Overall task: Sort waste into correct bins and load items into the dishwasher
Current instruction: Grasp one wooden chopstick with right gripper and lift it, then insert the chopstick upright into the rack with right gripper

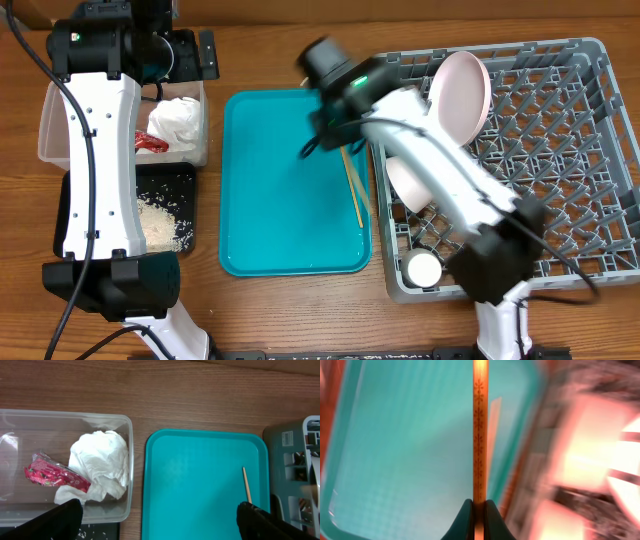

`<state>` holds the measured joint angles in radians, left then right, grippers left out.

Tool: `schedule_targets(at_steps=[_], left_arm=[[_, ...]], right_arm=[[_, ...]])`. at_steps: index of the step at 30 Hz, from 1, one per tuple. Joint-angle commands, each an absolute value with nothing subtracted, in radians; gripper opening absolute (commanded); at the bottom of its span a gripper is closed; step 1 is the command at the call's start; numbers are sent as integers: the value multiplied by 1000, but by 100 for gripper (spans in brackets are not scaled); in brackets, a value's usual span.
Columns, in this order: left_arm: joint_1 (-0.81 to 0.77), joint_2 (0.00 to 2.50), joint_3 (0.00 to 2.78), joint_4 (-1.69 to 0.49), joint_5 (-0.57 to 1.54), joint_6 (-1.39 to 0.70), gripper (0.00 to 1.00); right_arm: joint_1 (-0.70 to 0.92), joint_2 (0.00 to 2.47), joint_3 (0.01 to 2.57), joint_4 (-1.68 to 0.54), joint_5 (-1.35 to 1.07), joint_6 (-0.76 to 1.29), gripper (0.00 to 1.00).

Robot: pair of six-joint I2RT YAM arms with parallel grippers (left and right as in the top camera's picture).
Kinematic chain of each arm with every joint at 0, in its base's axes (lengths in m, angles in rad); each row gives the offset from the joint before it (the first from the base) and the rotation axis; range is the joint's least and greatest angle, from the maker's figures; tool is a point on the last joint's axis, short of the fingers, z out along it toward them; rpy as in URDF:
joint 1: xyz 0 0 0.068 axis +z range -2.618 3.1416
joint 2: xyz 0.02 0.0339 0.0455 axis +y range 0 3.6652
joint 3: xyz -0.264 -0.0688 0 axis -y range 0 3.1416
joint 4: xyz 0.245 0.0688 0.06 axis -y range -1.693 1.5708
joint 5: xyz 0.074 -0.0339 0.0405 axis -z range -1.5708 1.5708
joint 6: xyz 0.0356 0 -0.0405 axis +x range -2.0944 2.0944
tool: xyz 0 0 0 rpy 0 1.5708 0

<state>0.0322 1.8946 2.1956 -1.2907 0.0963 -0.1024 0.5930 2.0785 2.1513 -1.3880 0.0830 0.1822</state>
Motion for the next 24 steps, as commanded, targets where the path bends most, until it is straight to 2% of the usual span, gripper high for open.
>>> schedule_targets(at_steps=[1, 10, 15, 24], left_arm=[[27, 1890, 2193, -1290, 94, -112, 100], [28, 1890, 2193, -1290, 93, -112, 100], [27, 1890, 2193, -1290, 94, -112, 100], [27, 1890, 2193, -1290, 94, -112, 100]], right_arm=[[458, 1965, 2206, -1473, 96, 218, 4], [265, 1934, 2176, -1694, 112, 236, 4], [219, 1931, 2042, -1677, 112, 232, 4], [219, 1931, 1829, -1513, 123, 152, 5]])
